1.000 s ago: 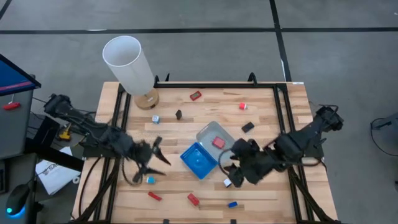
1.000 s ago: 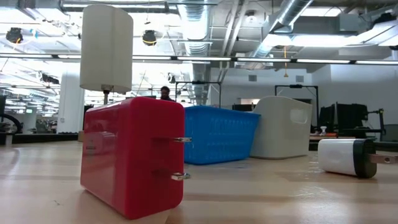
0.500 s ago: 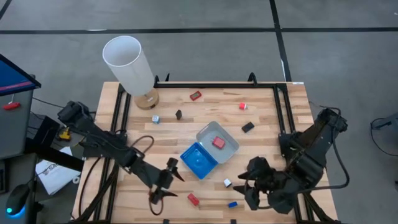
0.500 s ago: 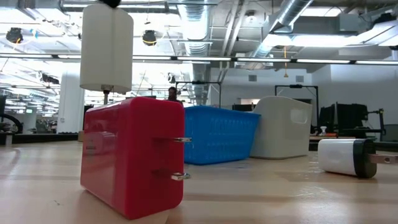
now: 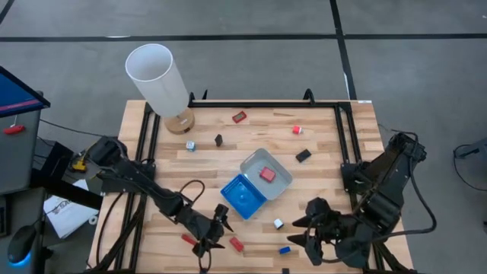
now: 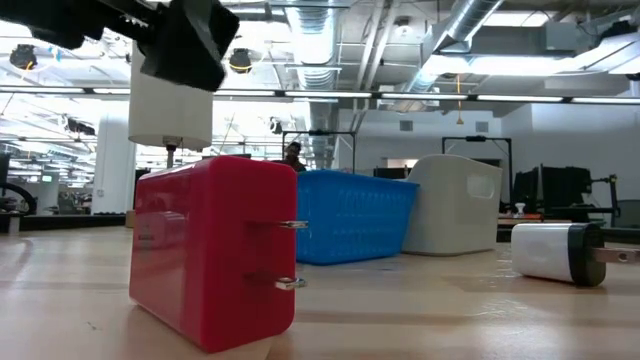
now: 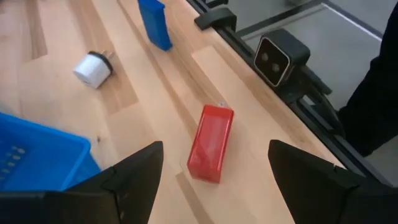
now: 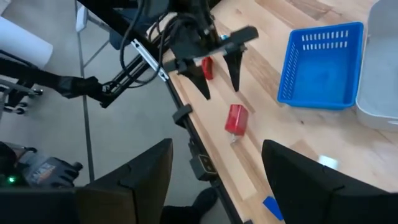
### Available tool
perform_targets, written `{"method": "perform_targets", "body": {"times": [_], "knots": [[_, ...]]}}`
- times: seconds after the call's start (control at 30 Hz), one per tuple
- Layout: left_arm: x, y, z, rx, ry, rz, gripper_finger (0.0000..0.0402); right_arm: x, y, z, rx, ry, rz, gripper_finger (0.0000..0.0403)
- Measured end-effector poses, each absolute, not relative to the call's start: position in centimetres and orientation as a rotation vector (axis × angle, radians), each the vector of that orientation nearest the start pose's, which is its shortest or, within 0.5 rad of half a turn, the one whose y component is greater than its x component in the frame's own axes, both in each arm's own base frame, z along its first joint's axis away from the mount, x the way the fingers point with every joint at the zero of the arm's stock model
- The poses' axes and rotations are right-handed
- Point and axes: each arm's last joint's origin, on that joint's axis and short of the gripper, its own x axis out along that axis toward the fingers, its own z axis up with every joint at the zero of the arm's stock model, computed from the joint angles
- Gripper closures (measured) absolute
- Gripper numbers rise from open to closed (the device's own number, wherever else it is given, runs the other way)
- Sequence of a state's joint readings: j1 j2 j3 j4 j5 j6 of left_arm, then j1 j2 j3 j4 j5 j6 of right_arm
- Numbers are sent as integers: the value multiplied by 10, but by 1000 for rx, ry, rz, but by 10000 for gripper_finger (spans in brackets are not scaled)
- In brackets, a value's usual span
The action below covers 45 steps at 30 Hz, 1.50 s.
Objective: Pick & Place Office items
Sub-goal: Put the red charger adapter into the gray bin
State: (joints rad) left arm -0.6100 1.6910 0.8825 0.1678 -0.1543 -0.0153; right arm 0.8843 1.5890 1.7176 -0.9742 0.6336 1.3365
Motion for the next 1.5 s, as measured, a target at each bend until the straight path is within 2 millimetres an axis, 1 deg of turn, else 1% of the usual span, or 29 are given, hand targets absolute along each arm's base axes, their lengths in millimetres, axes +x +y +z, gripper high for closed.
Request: {"method": "perform_targets", "body": {"times": [0.37, 0.53, 0.63, 0.8, 1.0, 1.3, 1.4, 1.5], "knots": [[297, -188, 155, 226, 589, -418, 117, 220, 237, 393, 729, 608, -189, 163], [300, -190, 141, 245, 616, -455, 117, 221, 236, 393, 733, 589, -197, 163], [300, -191, 137, 244, 623, -467, 117, 222, 237, 394, 738, 585, -194, 163], [302, -192, 135, 234, 604, -467, 117, 222, 237, 394, 744, 576, -191, 163], [304, -193, 127, 238, 615, -465, 117, 223, 237, 395, 747, 553, -198, 163], [306, -189, 127, 227, 619, -464, 117, 223, 238, 396, 760, 544, -191, 163], [306, -189, 127, 225, 619, -469, 126, 223, 238, 397, 763, 543, -190, 163], [306, -190, 126, 214, 624, -501, 145, 224, 238, 397, 765, 542, -189, 163]]}}
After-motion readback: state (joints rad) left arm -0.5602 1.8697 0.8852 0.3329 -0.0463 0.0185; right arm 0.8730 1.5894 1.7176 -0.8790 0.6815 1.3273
